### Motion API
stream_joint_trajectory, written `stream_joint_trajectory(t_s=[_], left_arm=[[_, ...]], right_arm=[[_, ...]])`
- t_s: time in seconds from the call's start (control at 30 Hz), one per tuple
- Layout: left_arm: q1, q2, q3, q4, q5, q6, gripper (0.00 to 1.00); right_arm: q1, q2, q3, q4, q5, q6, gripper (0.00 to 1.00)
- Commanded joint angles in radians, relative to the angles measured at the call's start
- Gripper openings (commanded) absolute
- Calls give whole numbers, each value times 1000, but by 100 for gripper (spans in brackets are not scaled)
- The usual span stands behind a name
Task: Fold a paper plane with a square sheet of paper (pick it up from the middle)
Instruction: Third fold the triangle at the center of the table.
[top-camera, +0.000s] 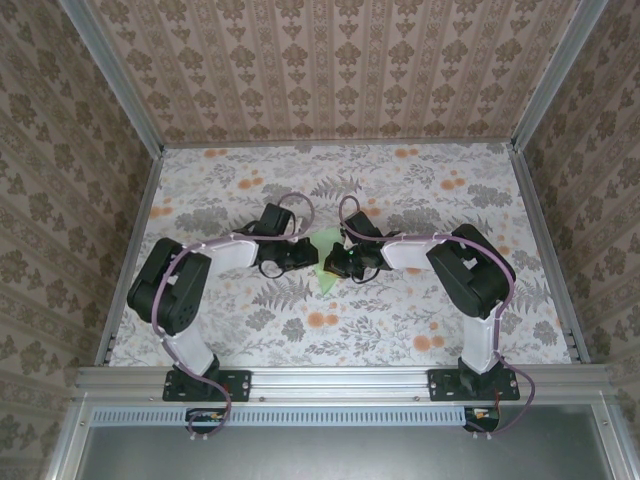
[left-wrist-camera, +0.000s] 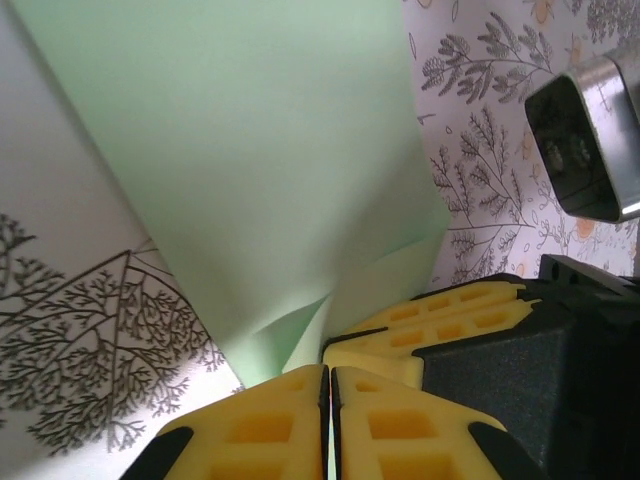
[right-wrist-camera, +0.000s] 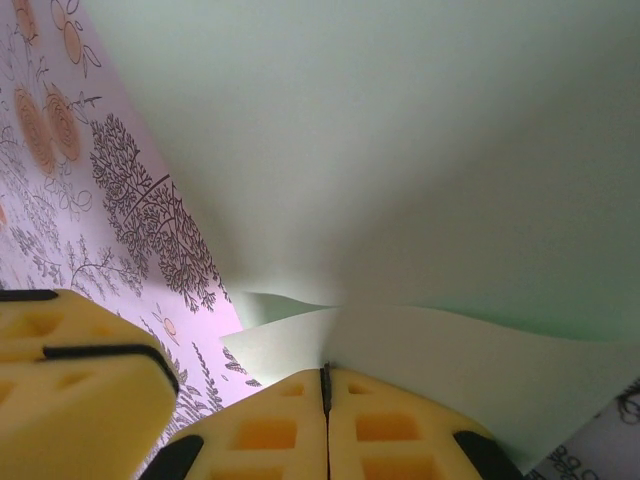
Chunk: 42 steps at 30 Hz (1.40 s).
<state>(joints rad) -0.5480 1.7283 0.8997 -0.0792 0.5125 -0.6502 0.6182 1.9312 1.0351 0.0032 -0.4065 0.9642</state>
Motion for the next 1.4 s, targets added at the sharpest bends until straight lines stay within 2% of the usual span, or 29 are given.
stream_joint_trajectory(t_s=[0.0, 0.37, 0.73, 0.93, 1.37], left_arm=[[-9, 31, 33, -16, 11, 33, 12], [-20, 95, 79, -73, -20, 64, 11], [-21, 130, 93, -136, -38, 90, 7], [-21, 132, 88, -152, -49, 98, 4], [-21, 126, 89, -157, -60, 98, 3]], right_arm=[[3, 42, -16, -123, 41, -19, 8], [3, 44, -13, -113, 31, -22, 5], [-1, -4, 6, -81, -4, -31, 6], [-19, -66, 12, -98, 11, -81, 6], [-76, -25, 13, -87, -19, -204, 7]])
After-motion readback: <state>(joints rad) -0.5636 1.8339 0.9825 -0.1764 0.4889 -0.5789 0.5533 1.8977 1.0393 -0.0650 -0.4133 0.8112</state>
